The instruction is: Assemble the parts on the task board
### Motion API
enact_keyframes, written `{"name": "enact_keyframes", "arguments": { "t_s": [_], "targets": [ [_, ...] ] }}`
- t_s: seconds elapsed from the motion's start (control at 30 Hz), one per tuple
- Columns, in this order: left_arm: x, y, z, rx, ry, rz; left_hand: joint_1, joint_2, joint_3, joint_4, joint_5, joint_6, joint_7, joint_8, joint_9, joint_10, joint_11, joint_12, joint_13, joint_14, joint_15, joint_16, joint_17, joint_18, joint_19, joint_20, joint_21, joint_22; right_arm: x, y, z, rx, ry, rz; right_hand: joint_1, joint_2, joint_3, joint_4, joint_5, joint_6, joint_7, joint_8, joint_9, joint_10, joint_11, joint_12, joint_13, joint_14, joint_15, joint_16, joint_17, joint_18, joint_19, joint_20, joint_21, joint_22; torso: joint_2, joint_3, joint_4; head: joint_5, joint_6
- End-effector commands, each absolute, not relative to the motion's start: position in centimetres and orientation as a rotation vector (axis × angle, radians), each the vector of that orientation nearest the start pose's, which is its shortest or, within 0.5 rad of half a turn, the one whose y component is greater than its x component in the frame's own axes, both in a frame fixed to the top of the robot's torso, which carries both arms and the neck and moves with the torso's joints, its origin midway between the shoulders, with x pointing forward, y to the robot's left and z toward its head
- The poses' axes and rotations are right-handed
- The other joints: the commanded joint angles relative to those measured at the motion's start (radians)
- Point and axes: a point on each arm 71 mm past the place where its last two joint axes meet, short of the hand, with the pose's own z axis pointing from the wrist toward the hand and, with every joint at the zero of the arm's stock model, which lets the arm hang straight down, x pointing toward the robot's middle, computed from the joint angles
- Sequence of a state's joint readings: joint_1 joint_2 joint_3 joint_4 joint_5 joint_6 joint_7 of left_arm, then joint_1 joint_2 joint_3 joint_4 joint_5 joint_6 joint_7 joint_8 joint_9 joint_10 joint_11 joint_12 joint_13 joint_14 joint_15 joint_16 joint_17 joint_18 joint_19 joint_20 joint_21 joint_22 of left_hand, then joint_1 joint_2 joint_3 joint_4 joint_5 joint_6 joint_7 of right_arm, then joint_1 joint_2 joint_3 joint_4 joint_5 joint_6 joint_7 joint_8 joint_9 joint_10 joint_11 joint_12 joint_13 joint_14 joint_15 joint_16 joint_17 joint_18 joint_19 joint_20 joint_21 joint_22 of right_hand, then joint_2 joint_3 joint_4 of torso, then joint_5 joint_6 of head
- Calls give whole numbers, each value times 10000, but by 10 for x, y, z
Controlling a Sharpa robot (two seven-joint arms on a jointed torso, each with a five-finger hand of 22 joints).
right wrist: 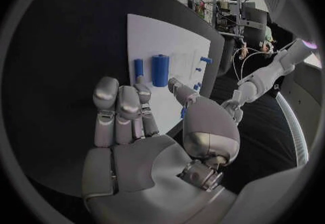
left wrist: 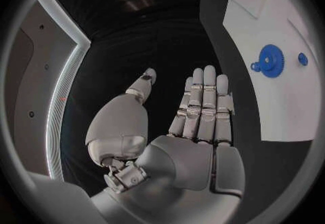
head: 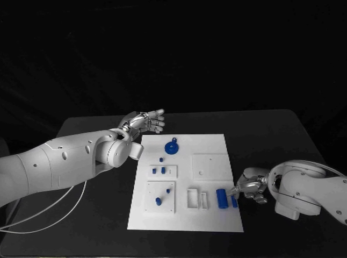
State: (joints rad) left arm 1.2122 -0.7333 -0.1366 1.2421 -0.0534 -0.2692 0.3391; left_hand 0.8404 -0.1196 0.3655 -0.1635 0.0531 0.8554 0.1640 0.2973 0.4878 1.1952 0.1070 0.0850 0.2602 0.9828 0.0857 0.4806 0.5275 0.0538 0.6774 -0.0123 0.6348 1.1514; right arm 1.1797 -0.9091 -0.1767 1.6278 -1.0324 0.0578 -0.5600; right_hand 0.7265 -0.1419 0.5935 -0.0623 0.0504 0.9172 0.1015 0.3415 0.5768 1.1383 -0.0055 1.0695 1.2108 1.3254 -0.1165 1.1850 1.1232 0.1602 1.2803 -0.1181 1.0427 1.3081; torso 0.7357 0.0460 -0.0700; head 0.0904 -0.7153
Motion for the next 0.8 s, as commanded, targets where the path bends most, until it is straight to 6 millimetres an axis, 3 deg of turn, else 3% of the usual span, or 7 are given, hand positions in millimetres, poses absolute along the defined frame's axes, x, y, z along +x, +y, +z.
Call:
{"name": "enact_keyframes", "arguments": {
  "t_s": [0.03, 0.2, 0.8],
  "targets": [
    [527, 237, -223, -10964, 15052, -13588, -58, 17, -38, 13, -29, -83, 14, 2, -12, -66, 37, -34, -9, -57, 38, -46, 17, 119, -6, 13, -41, -12, 421, -220, -278, 2248, 24612, 3522, -103, 35, 9, -91, -13, 46, 13, -35, 11, -42, -45, 55, 16, -45, -23, 65, 17, 1016, -40, -44, 43, 207, 9, -13, 10, 29, -22],
    [527, 237, -223, -10966, 15064, -13597, -50, 35, -40, 4, -28, -85, 15, 3, -13, -66, 37, -36, -10, -56, 39, -54, 27, 124, -3, 14, -48, -11, 424, -215, -284, 2317, 24487, 3522, -128, 32, 20, -134, -13, 44, 15, -48, 17, -41, -43, 56, 19, -46, -20, 68, 15, 1016, -49, -41, 54, 205, 17, 10, 14, 79, -57],
    [526, 238, -224, -11011, 15101, -13543, 9, 132, -38, -47, -24, -87, 17, 9, -21, -64, 37, -42, -14, -49, 43, -92, 75, 138, 11, 23, -70, -3, 420, -194, -303, 1808, 24451, 3589, -199, 98, 131, -470, -13, 80, 18, -101, 60, -27, -39, 54, 33, -47, -15, 75, -3, 1016, -90, -15, 120, 191, 18, 10, -1, 172, -173]
  ]
}}
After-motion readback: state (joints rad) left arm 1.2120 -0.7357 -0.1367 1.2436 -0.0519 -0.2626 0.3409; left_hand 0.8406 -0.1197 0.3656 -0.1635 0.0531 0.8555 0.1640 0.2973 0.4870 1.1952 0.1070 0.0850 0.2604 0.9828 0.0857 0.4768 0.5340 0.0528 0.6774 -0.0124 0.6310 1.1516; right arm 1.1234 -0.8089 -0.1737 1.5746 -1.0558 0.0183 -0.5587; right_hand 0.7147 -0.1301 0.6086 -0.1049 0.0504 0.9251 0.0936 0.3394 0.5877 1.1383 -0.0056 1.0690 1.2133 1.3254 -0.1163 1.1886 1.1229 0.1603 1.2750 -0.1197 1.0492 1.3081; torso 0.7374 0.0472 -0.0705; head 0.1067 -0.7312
